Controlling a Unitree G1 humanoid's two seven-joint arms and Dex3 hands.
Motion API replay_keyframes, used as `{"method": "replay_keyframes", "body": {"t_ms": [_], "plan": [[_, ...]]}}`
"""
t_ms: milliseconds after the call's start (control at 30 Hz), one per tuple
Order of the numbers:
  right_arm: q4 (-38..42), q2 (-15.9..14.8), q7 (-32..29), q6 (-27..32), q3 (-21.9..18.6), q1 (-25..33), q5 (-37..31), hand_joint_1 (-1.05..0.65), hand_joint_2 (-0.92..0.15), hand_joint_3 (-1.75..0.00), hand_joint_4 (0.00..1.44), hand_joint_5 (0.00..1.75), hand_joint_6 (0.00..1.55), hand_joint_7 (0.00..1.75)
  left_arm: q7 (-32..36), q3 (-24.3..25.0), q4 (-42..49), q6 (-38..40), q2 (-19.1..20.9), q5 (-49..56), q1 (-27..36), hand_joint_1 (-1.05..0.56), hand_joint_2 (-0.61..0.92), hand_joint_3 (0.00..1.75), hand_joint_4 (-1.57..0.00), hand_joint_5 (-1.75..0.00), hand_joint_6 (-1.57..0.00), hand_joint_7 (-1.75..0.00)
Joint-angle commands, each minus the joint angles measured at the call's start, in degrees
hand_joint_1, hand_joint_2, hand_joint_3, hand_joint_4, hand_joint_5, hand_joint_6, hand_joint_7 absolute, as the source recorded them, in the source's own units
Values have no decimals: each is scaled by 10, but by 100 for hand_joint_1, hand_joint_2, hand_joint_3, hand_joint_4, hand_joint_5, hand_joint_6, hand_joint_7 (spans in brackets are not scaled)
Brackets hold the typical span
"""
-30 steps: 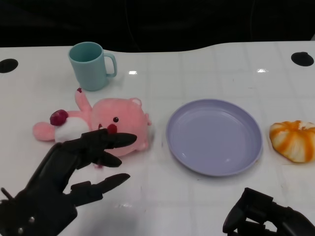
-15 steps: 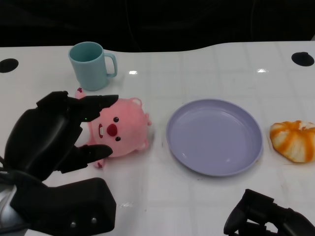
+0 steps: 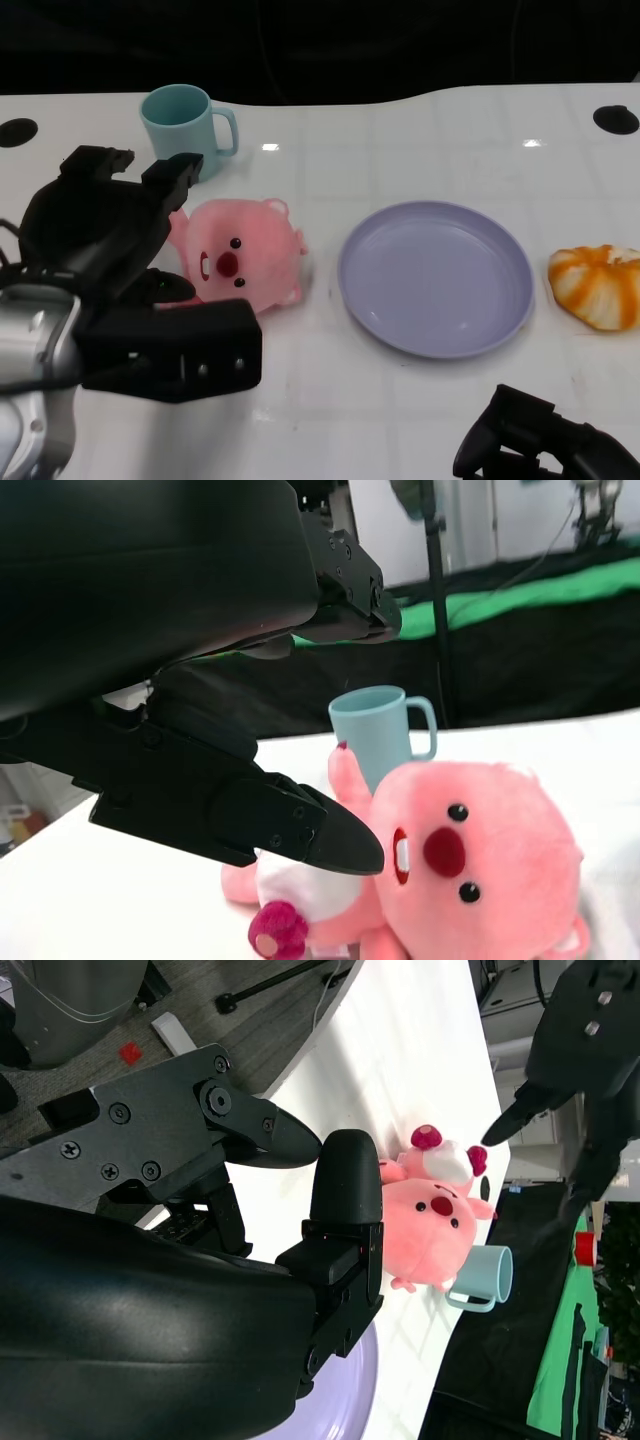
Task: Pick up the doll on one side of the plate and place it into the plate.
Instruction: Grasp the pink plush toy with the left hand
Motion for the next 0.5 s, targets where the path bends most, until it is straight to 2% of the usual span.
{"method": "replay_keyframes", "body": {"t_ms": [33, 267, 500], "plan": [[-1, -2, -3, -2, -2, 2, 3, -25, -71, -86, 70, 175, 51, 165, -36, -16, 57, 14, 14, 5, -43, -78, 92, 4, 0, -25, -14, 0], [-4, -3, -3, -1, -3, 1, 2, -25, -70, -86, 69, 175, 51, 165, -54, -49, 172, 17, 12, -10, -112, -78, 92, 4, -2, -24, -15, -1], [-10, -6, -7, 0, 2, -1, -9, -24, -69, -87, 69, 175, 51, 166, -20, -69, 284, 3, 7, -35, -158, -79, 92, 2, -4, -22, -17, -1]]}}
